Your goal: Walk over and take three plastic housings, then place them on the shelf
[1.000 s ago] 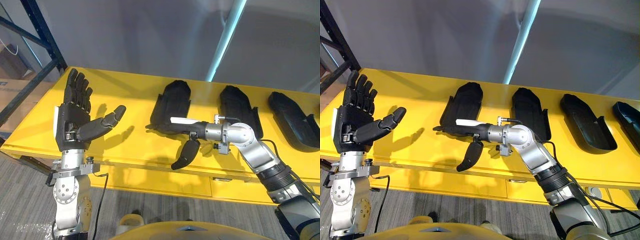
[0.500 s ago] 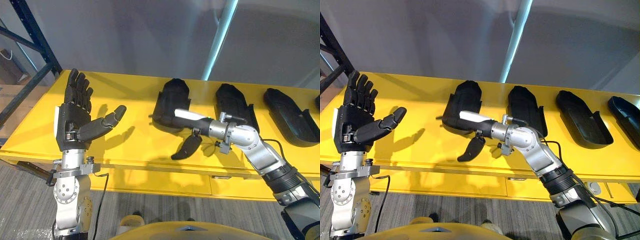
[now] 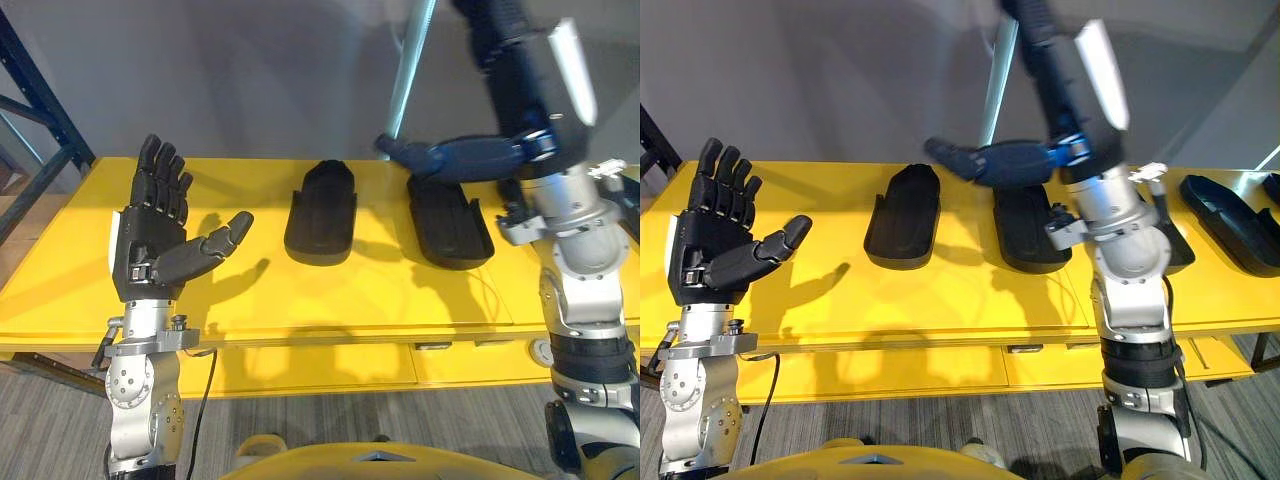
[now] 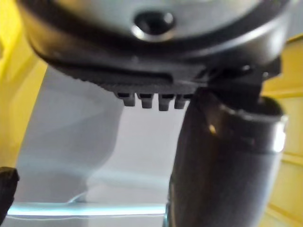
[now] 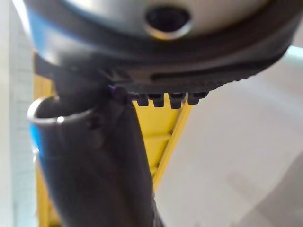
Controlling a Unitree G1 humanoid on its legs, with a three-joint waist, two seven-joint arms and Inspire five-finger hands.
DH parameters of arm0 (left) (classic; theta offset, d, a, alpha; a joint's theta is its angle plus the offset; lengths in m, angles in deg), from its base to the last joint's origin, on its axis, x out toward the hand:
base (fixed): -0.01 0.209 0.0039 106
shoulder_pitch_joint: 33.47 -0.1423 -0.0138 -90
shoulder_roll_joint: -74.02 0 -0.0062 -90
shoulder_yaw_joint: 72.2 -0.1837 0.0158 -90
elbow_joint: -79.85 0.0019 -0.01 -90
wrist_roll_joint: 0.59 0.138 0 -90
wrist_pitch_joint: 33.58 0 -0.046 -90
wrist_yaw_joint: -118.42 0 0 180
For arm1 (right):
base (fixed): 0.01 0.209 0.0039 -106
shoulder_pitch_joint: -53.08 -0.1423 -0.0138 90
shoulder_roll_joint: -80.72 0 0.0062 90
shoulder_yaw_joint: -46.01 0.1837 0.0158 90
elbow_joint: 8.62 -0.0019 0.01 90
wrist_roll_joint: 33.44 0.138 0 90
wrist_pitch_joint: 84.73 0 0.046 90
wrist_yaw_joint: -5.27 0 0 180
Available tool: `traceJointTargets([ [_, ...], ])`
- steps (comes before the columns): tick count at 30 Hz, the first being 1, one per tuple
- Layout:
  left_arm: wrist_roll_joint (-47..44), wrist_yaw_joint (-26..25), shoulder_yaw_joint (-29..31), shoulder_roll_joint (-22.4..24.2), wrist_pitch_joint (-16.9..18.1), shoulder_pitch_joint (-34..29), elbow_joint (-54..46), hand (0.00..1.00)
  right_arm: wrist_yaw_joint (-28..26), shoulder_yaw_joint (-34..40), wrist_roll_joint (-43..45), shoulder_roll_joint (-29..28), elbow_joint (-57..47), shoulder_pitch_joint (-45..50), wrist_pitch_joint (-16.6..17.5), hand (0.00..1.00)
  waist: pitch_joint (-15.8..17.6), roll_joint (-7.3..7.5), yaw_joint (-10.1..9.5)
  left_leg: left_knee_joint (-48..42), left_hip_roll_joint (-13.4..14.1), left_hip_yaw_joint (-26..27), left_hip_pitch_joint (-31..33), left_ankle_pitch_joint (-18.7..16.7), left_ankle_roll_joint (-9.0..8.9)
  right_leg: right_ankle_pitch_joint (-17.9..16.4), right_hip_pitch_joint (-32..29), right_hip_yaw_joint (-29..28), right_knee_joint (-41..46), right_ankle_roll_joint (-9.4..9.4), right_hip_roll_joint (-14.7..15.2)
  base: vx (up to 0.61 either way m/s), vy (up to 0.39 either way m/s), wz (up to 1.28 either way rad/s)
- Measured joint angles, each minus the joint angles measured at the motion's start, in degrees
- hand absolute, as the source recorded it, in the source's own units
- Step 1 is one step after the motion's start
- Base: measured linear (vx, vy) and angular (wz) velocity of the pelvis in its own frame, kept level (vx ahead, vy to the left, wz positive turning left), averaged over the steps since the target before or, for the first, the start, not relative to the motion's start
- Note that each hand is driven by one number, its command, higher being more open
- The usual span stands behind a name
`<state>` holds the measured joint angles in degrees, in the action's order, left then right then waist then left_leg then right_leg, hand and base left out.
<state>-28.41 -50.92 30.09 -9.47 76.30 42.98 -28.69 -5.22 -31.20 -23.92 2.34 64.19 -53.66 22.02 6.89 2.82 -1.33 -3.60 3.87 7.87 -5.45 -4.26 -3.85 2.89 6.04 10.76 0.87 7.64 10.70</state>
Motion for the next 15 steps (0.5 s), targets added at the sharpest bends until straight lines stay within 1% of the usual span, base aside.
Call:
traceJointTargets([
  [2, -1.42, 0.17, 0.13, 0.1, -0.02, -0.01, -0.74, 1.0, 1.89, 4.95, 0.15, -1.77, -0.63, 5.36, -0.68, 1.0, -0.05, -0.09, 0.36, -0.16, 0.04, 0.42, -0.04, -0.18, -0.04, -0.02, -0.18, -0.36, 0.0, 0.02, -0.03, 0.0, 0.01, -0.14],
  [3, -2.12, 0.44, 0.69, 0.51, -0.05, -0.17, -1.94, 1.0, 3.14, 8.57, 0.51, -3.75, -0.68, 9.49, -1.15, 1.0, -0.13, -0.18, 0.81, -0.26, 0.15, 1.19, -0.05, -0.34, -0.14, -0.01, -0.63, -1.25, 0.03, 0.02, -0.14, 0.01, 0.015, -0.33],
  [4, -3.58, 0.94, 1.53, 1.0, -0.05, -0.43, -3.37, 1.0, 4.75, 11.57, 0.97, -6.32, -0.7, 13.25, -1.74, 1.0, -0.2, -0.28, 1.75, -0.44, 0.35, 2.13, -0.08, -0.4, -0.54, 0.0, -1.06, -2.2, 0.03, 0.03, -0.33, 0.01, 0.011, -0.35],
  [5, -3.85, 1.19, 1.8, 1.33, -0.04, -0.47, -3.92, 1.0, 5.51, 13.0, 1.33, -7.97, -0.71, 15.15, -1.97, 1.0, -0.27, -0.4, 2.24, -0.54, 0.52, 2.59, -0.22, -0.55, -0.62, 0.02, -1.17, -2.7, 0.03, 0.05, -0.49, 0.02, 0.006, -0.36],
  [6, -4.35, 1.52, 1.97, 1.95, -0.02, -0.54, -4.71, 1.0, 6.54, 15.0, 2.45, -10.79, -0.79, 17.94, -2.35, 1.0, -0.37, -0.56, 3.07, -0.89, 0.87, 3.21, -0.55, -1.01, -0.81, 0.06, -1.19, -3.48, 0.04, 0.09, -0.81, 0.03, -0.002, -0.45],
  [7, -5.38, 1.71, 2.0, 2.91, -0.01, -0.71, -5.47, 1.0, 7.88, 17.17, 2.77, -14.55, -1.37, 21.81, -2.52, 1.0, -0.64, -1.03, 3.85, -1.32, 1.35, 4.65, -1.22, -1.57, -0.79, 0.06, -1.22, -4.93, 0.0, 0.09, -1.27, 0.05, 0.001, -0.64],
  [8, -5.8, 1.94, 1.71, 4.2, 0.0, -1.41, -6.41, 1.0, 9.73, 18.48, 2.0, -18.22, -2.82, 26.03, -2.56, 1.0, -1.09, -1.68, 5.02, -1.7, 1.81, 6.06, -1.59, -2.24, -0.84, 0.06, -1.6, -6.52, -0.02, 0.09, -1.73, 0.05, 0.005, -0.67],
  [9, -5.79, 2.01, 1.58, 4.96, 0.08, -2.1, -7.08, 1.0, 10.56, 18.81, 1.81, -20.27, -3.97, 28.43, -2.55, 1.0, -1.35, -2.0, 5.7, -1.82, 1.97, 6.98, -1.73, -2.65, -1.13, 0.06, -1.96, -7.39, -0.06, 0.09, -1.94, 0.05, 0.018, -0.76],
  [10, -5.79, 2.03, 1.11, 6.38, 0.11, -3.36, -7.91, 1.0, 11.84, 19.12, 0.27, -23.9, -6.16, 33.42, -2.55, 1.0, -1.68, -2.63, 7.38, -2.06, 2.36, 9.03, -1.94, -3.11, -1.1, 0.06, -2.8, -9.5, -0.18, 0.1, -2.4, 0.03, 0.014, -0.63],
  [11, -5.8, 2.03, 0.68, 6.76, 0.14, -3.69, -7.91, 1.0, 12.16, 19.15, 0.05, -25.1, -6.66, 35.39, -2.54, 1.0, -1.7, -2.65, 8.04, -2.21, 2.56, 9.74, -2.0, -3.41, -1.27, 0.09, -3.12, -10.07, -0.2, 0.13, -2.63, 0.03, 0.009, -0.71],
  [12, -5.8, 1.95, -0.51, 7.17, 0.17, -4.34, -7.91, 1.0, 12.5, 19.2, 0.11, -27.0, -7.04, 38.9, -2.53, 1.0, -1.89, -3.02, 9.53, -2.32, 2.94, 11.14, -2.48, -3.83, -1.58, 0.09, -3.44, -11.39, -0.27, 0.14, -2.94, 0.01, -0.001, -0.49],
  [13, -5.79, 1.95, -1.18, 7.41, 0.17, -4.56, -7.9, 1.0, 12.65, 19.31, 0.12, -27.8, -7.09, 40.35, -2.52, 1.0, -1.81, -3.13, 10.08, -2.27, 3.1, 11.8, -2.92, -4.07, -1.71, 0.1, -3.49, -12.12, -0.27, 0.15, -3.06, 0.01, -0.002, -0.6],
  [14, -5.8, 1.76, -2.66, 7.7, 0.28, -4.92, -7.89, 1.0, 13.37, 19.39, 0.37, -28.94, -7.1, 42.9, -2.39, 1.0, -1.84, -3.32, 11.19, -2.39, 3.51, 13.19, -3.37, -4.27, -1.67, 0.13, -3.8, -13.27, -0.27, 0.18, -3.85, 0.01, -0.015, -0.62],
  [15, -5.81, 1.49, -3.88, 7.71, 0.55, -4.92, -7.89, 1.0, 13.85, 19.72, 0.53, -29.97, -7.24, 44.79, -2.05, 1.0, -1.76, -3.38, 11.81, -2.37, 3.81, 14.69, -3.93, -4.43, -1.85, 0.23, -4.21, -14.72, -0.28, 0.15, -4.37, 0.0, -0.019, -0.61],
])
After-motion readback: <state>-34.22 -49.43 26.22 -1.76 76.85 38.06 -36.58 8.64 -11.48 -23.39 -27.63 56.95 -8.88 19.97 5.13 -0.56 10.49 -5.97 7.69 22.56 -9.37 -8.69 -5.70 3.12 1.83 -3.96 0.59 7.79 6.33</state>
